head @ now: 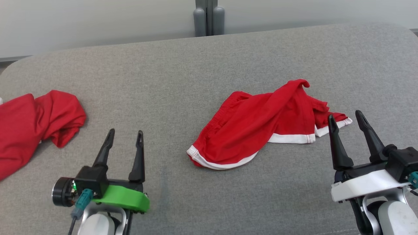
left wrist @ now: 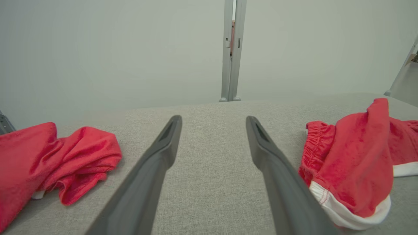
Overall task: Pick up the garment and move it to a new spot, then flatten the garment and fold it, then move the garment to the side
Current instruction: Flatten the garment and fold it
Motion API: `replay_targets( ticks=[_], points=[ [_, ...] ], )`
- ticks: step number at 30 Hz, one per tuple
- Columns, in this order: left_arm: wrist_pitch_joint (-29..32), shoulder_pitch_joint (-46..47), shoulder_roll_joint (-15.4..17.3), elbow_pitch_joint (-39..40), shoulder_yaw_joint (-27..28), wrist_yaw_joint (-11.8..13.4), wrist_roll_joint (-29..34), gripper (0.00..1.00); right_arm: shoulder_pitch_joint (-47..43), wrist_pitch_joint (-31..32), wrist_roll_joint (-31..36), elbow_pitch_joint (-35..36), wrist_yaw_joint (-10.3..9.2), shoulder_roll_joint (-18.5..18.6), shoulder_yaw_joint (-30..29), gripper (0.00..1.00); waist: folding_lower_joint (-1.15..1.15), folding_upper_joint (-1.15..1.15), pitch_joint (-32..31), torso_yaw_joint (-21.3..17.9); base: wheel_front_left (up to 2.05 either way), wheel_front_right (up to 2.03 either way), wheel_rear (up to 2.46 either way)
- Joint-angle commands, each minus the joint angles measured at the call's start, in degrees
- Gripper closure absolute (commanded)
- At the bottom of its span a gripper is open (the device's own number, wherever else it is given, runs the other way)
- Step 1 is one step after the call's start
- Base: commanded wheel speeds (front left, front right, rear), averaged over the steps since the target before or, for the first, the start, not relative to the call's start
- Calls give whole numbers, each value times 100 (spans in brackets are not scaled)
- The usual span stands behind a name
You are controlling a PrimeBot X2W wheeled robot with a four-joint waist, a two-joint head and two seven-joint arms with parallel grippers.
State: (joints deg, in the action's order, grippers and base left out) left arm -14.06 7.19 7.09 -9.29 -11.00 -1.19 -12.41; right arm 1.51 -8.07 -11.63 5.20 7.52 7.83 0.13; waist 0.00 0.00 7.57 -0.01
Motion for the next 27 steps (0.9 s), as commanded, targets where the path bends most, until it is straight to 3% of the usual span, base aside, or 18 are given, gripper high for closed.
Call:
replay_targets(
  ticks=[1, 8, 17, 18, 19, 20, 27],
  points=[
    [57, 86, -3, 54, -93, -86, 23, 0, 14, 15, -23, 7, -6, -4, 10, 0, 0, 0, 45, 0, 0, 0, 0],
    [890, 395, -175, -254, -894, -482, -239, 0, 81, 2, -83, -104, -6, -49, 166, 0, 0, 0, 230, -112, 0, 0, 0],
    [1662, 639, -209, -955, -1228, -589, -743, 1, 157, -100, -158, -373, -6, -60, 336, 0, 0, 0, 356, -371, 0, 0, 0],
    [1653, 682, -196, -995, -1223, -584, -754, 55, 164, -105, -160, -399, -6, -51, 331, 0, 0, 0, 371, -392, 0, 0, 0],
    [1640, 703, -192, -1024, -1220, -587, -780, 85, 171, -115, -168, -422, -6, -45, 320, 0, 0, 0, 383, -406, 0, 0, 0],
    [1621, 719, -184, -1056, -1218, -592, -816, 100, 179, -115, -166, -460, -6, -36, 292, 0, 0, 0, 397, -421, 0, 0, 0],
    [1512, 866, -126, -1058, -1240, -601, -835, 100, 299, -104, -243, -959, -6, 127, 225, 0, 0, 0, 563, -388, 0, 0, 0]
  ],
)
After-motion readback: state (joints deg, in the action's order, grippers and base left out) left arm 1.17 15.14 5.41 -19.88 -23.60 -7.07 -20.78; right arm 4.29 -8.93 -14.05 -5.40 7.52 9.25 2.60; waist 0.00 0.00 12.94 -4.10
